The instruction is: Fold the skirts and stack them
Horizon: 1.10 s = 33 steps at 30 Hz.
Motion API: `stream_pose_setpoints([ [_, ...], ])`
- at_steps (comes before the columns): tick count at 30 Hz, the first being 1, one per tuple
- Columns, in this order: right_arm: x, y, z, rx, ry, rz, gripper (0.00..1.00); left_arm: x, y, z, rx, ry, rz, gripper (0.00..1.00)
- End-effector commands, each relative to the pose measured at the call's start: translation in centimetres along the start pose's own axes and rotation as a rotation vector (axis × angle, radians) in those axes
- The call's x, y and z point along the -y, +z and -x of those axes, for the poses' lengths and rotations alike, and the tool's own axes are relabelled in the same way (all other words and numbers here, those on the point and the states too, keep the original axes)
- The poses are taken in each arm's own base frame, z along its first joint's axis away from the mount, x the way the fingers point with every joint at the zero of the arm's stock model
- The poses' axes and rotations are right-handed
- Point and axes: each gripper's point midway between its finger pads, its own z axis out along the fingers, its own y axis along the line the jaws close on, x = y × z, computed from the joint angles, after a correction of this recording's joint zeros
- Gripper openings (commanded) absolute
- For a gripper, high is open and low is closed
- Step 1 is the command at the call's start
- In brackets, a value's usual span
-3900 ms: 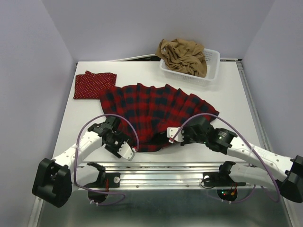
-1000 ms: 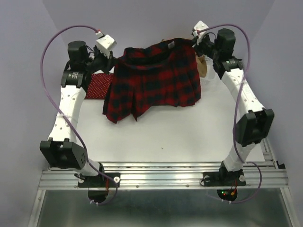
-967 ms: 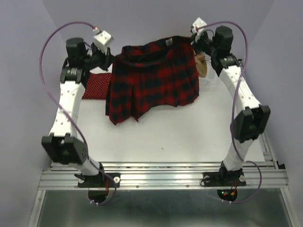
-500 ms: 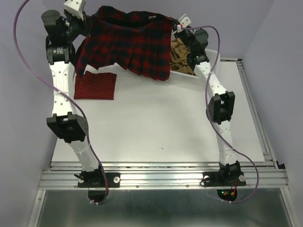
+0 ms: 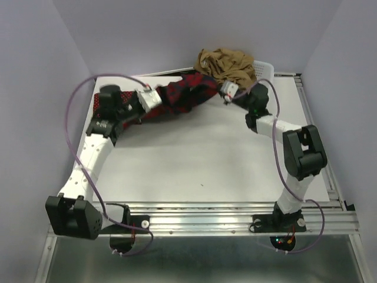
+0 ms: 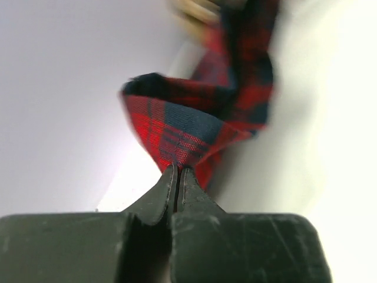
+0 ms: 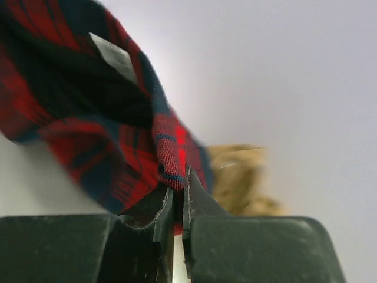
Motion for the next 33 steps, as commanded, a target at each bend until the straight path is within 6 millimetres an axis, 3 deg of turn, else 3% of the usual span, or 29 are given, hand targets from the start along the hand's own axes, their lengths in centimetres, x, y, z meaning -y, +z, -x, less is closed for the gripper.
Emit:
stream_pose_setpoints([
  [1,-4.7,-5.8,2.1,0.074,-0.181,0.153,0.01,11.1,-1.8,-2.9,-0.040,0.185,-0.280,0.00],
  [3,-5.3,-7.9,2.7,0.057,-0.207,0.181,0.01,15.1,-3.0,-3.7,-0.053,0.174,-0.387,0.00],
  [4,-6.7,-9.8,1.0,0.003,-0.183,0.215,0.01,16.8,-3.5,-3.8,-0.047,0.200,-0.430,0.00],
  [6,-7.0,-11.6,1.2,-0.016,-0.248,0.241,0.01,20.1,-3.9,-3.4,-0.031,0.194,-0.532,0.00],
  [7,-8.6,-13.5,-0.6,-0.076,-0.202,0.286,0.01,21.3,-4.0,-3.3,-0.028,0.178,-0.572,0.00],
  [8,-9.3,-14.3,-0.6,-0.078,-0.203,0.315,0.01,23.3,-4.2,-2.7,-0.006,0.177,-0.641,0.00],
  [10,-9.7,-15.6,-0.2,-0.079,-0.283,0.340,0.01,25.6,-4.1,-2.6,-0.012,0.160,-0.723,0.00],
  [11,-11.3,-16.7,-0.9,-0.104,-0.252,0.382,0.01,26.7,-4.1,-2.5,-0.012,0.143,-0.754,0.00],
  [15,-11.6,-19.2,-2.4,-0.210,-0.293,0.404,0.02,30.7,-2.9,-1.0,0.026,0.159,-0.852,0.00],
  [16,-11.3,-19.7,-2.9,-0.242,-0.316,0.399,0.14,32.5,-2.8,-1.0,0.019,0.166,-0.907,0.00],
  [17,-11.7,-20.3,-3.3,-0.276,-0.310,0.415,0.23,33.0,-2.6,-0.5,0.025,0.169,-0.925,0.03],
  [18,-10.7,-21.1,-4.1,-0.334,-0.323,0.400,0.35,33.8,-2.6,-0.2,0.025,0.163,-0.948,0.08],
  [19,-9.6,-21.9,-4.7,-0.373,-0.343,0.390,0.67,34.9,-2.5,0.4,0.032,0.169,-0.983,0.23],
  [21,-8.3,-23.8,-6.2,-0.492,-0.342,0.388,0.92,35.6,-2.4,2.1,0.058,0.166,-1.007,0.41],
  [24,-5.8,-25.7,-7.7,-0.604,-0.353,0.333,0.96,35.1,-2.5,4.3,0.087,0.134,-1.002,0.55],
  [25,-4.2,-25.9,-7.7,-0.628,-0.361,0.301,0.96,34.3,-2.3,5.7,0.098,0.115,-0.977,0.56],
  [27,-2.3,-27.0,-9.0,-0.710,-0.248,0.216,0.96,32.7,-1.8,6.0,0.058,0.073,-0.918,0.55],
  [28,0.9,-25.7,-8.1,-0.708,-0.250,0.153,0.95,31.7,-1.6,6.4,0.043,0.032,-0.892,0.54],
  [30,2.0,-25.0,-8.2,-0.739,-0.100,0.145,0.92,28.7,-0.8,4.9,-0.012,-0.065,-0.823,0.52],
  [31,1.7,-24.3,-9.2,-0.745,0.038,0.149,0.86,27.8,-0.2,3.9,-0.048,-0.118,-0.792,0.51],
  [32,3.1,-22.0,-6.9,-0.687,0.123,0.175,0.84,26.7,0.3,2.8,-0.106,-0.185,-0.747,0.50],
  [33,2.8,-20.8,-6.6,-0.673,0.194,0.190,0.81,25.7,0.9,1.5,-0.156,-0.226,-0.706,0.49],
])
